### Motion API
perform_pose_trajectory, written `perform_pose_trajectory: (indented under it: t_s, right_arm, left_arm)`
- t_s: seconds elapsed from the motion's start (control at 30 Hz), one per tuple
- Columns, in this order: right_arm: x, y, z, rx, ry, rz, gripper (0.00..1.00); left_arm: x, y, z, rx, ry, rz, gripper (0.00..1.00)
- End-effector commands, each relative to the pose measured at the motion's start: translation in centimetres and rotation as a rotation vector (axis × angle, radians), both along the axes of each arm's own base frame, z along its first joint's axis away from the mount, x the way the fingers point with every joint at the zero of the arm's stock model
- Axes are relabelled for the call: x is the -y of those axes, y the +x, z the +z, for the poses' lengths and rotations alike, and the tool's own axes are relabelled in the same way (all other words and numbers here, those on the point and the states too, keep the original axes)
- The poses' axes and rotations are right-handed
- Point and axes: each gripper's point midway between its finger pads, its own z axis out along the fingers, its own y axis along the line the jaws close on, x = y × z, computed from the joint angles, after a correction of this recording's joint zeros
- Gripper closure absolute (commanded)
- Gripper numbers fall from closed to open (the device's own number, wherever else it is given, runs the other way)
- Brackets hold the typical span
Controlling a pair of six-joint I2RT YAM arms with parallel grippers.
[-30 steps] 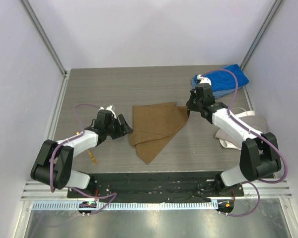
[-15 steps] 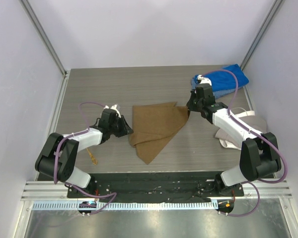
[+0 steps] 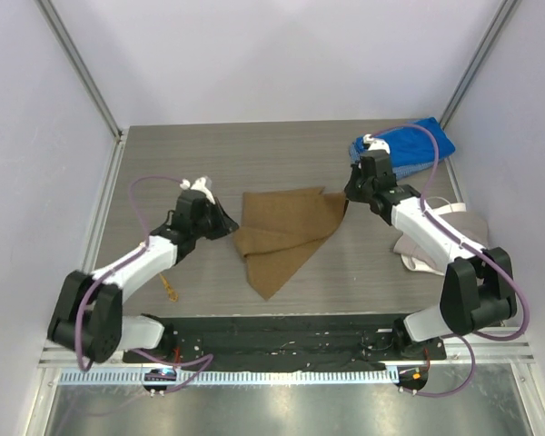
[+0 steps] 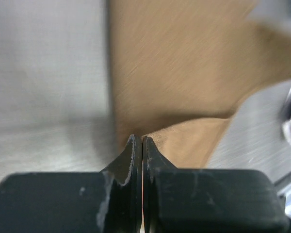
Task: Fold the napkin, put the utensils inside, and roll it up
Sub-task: Flatten the napkin out
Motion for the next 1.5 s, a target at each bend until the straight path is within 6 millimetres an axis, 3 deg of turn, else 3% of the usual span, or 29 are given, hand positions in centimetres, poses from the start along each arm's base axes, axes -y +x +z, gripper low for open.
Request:
perform_pose_trajectory:
  t_s: [0.0, 0.03, 0.07, 0.1, 0.13, 0.17, 0.2, 0.23, 0.27, 0.4, 0.57, 0.67, 0.77, 0.93, 1.0, 1.1, 1.13, 1.2, 1.23, 1.27, 1.37, 1.4, 1.43, 1.47]
  right_arm:
    - [1.6, 0.8, 10.5, 0.241, -0.032, -0.031, 0.99]
    - [1.8, 0.7, 11.7, 0.266, -0.038, -0.031, 0.99]
    - [2.0, 0.5, 13.2, 0.301, -0.041, -0.027, 0.99]
    - [2.1, -0.1, 15.9, 0.362, -0.051, -0.006, 0.99]
    - [2.2, -0.5, 17.5, 0.396, -0.052, 0.000, 0.99]
    - [2.4, -1.0, 19.0, 0.432, -0.054, 0.004, 0.99]
    - [2.5, -1.6, 20.8, 0.476, -0.050, 0.008, 0.99]
    - [2.9, -2.9, 23.2, 0.541, -0.051, 0.014, 0.99]
    - [3.1, -3.6, 25.0, 0.583, -0.047, 0.020, 0.99]
    - [4.3, -7.5, 31.2, 0.743, -0.040, 0.018, 0.99]
    - [5.3, -12.4, 37.1, 0.890, -0.019, 0.042, 0.99]
    - [5.7, -14.8, 39.6, 0.956, 0.012, 0.052, 0.99]
    - [5.3, -16.4, 41.5, 1.010, 0.045, 0.086, 0.99]
    - [4.6, -16.1, 42.5, 1.047, 0.096, 0.104, 0.99]
    - [4.7, -14.2, 41.5, 1.027, 0.078, 0.071, 0.99]
    - [4.2, -9.0, 38.5, 0.931, 0.011, 0.032, 0.99]
    - [3.6, -5.9, 36.5, 0.877, -0.025, 0.024, 0.99]
    - [3.1, -2.8, 34.4, 0.820, -0.064, 0.015, 0.99]
    - [2.4, 0.5, 32.0, 0.762, -0.098, 0.016, 0.99]
    - [2.2, 1.9, 31.0, 0.739, -0.112, 0.011, 0.99]
    - [0.6, 8.1, 26.4, 0.654, -0.151, 0.032, 0.99]
    - [0.3, 9.6, 25.2, 0.637, -0.156, 0.038, 0.99]
    - [0.2, 11.0, 25.8, 0.657, -0.153, 0.032, 0.99]
    - [-0.5, 14.2, 21.6, 0.581, -0.169, 0.047, 0.99]
  left_arm:
    - [-2.6, 4.1, 12.7, 0.353, 0.061, 0.134, 1.00]
    - [-3.3, 4.0, 14.3, 0.393, 0.093, 0.148, 1.00]
    - [-4.5, 4.2, 18.3, 0.491, 0.098, 0.198, 1.00]
    - [-5.1, 4.0, 20.1, 0.535, 0.107, 0.218, 1.00]
    - [-5.7, 3.8, 22.1, 0.589, 0.129, 0.226, 1.00]
    - [-6.8, 3.1, 25.7, 0.671, 0.124, 0.269, 1.00]
    - [-7.3, 2.6, 27.4, 0.711, 0.126, 0.285, 1.00]
    - [-7.9, 2.0, 29.1, 0.756, 0.129, 0.303, 1.00]
    - [-8.9, 0.7, 32.4, 0.839, 0.130, 0.323, 1.00]
    - [-10.9, -3.1, 39.1, 1.001, 0.136, 0.349, 1.00]
    - [-12.8, -8.4, 45.7, 1.158, 0.096, 0.362, 1.00]
    - [-13.4, -11.2, 48.1, 1.230, 0.055, 0.359, 1.00]
    - [-13.8, -12.6, 49.6, 1.258, 0.012, 0.368, 1.00]
    - [-13.4, -12.5, 50.5, 1.274, -0.030, 0.361, 1.00]
    - [-13.9, -10.3, 49.4, 1.231, 0.024, 0.421, 1.00]
    - [-15.0, -5.2, 45.7, 1.103, 0.192, 0.530, 1.00]
    - [-15.1, -3.7, 44.2, 1.067, 0.260, 0.542, 1.00]
    - [-15.3, -0.2, 41.7, 0.998, 0.351, 0.580, 1.00]
    - [-15.2, 1.4, 40.3, 0.968, 0.388, 0.579, 1.00]
    - [-14.9, 3.8, 38.5, 0.927, 0.422, 0.562, 1.00]
    - [-17.2, 8.0, 35.2, 0.846, 0.467, 0.592, 1.00]
    - [-17.6, 10.9, 33.2, 0.817, 0.487, 0.559, 1.00]
    - [-17.9, 12.1, 32.0, 0.789, 0.503, 0.543, 1.00]
    - [-18.6, 13.8, 31.4, 0.785, 0.516, 0.542, 1.00]
